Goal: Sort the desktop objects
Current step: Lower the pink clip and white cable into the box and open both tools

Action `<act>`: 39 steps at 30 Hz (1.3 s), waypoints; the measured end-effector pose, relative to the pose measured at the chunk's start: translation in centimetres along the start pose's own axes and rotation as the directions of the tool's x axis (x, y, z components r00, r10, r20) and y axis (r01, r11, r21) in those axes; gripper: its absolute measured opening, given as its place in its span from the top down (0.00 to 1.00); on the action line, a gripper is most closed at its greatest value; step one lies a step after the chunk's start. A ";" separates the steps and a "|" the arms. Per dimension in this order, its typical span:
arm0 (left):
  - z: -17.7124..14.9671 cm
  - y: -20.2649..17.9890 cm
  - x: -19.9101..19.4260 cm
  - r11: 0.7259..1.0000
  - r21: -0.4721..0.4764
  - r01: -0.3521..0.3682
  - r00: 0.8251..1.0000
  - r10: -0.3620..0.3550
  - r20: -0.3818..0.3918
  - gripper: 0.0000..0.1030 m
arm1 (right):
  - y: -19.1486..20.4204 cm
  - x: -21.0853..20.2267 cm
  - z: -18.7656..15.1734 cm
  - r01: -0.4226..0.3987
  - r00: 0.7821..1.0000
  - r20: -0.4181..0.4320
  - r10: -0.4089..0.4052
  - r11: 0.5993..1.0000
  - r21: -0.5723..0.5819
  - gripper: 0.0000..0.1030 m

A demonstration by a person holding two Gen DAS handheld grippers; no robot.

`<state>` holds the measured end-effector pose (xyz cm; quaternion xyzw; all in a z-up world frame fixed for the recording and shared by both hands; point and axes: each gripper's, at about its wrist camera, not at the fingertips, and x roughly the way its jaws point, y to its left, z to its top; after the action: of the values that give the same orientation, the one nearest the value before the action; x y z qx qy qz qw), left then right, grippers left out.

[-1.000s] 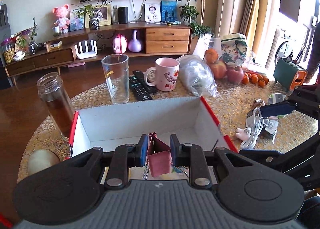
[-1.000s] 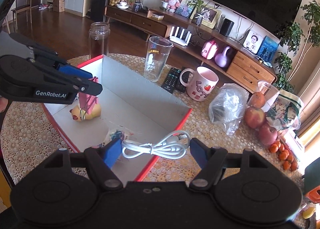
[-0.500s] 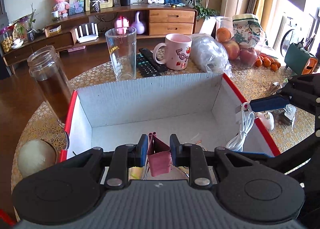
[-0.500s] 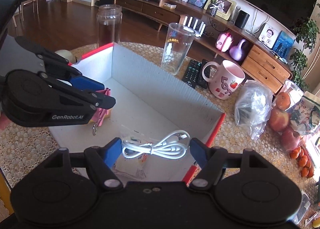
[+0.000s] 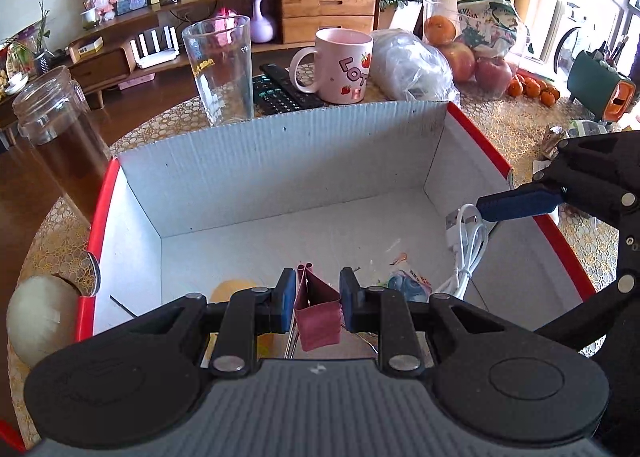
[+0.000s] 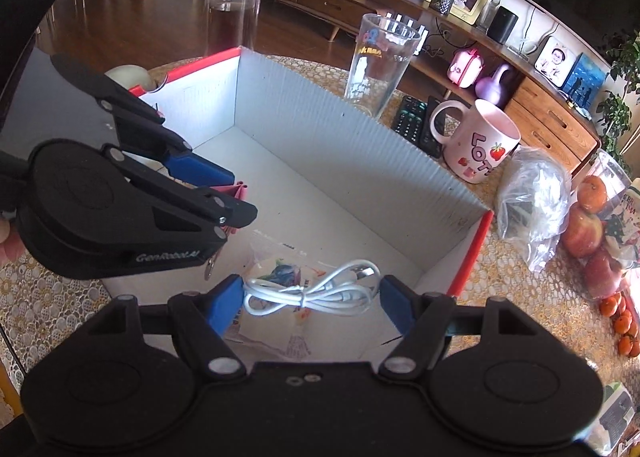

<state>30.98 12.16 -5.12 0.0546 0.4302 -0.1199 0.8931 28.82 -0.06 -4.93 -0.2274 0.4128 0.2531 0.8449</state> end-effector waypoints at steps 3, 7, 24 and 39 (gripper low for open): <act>-0.1 0.0 0.3 1.000 0.002 0.007 1.000 -0.007 -0.015 0.79 | 0.0 0.2 0.0 -0.015 1.000 -0.005 0.015 1.000 0.014 0.28; -0.3 -0.1 0.9 1.000 0.003 0.010 0.999 -0.010 -0.036 0.79 | -0.2 0.3 -0.2 -0.039 0.999 -0.016 0.040 0.998 0.039 0.28; -0.8 0.0 1.8 1.000 -0.022 0.014 0.996 -0.016 -0.089 0.79 | -0.7 -0.1 -0.4 -0.055 0.998 -0.009 0.056 0.996 0.076 0.19; -0.3 0.3 -0.5 0.998 -0.068 -0.018 0.999 0.015 -0.051 0.78 | -1.6 -3.3 -1.6 -0.063 0.997 0.052 0.059 0.995 0.074 0.15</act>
<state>30.56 12.57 -4.89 0.0306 0.4562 -0.0963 0.8842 27.09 -3.01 -2.85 -0.1761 0.4076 0.2684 0.8549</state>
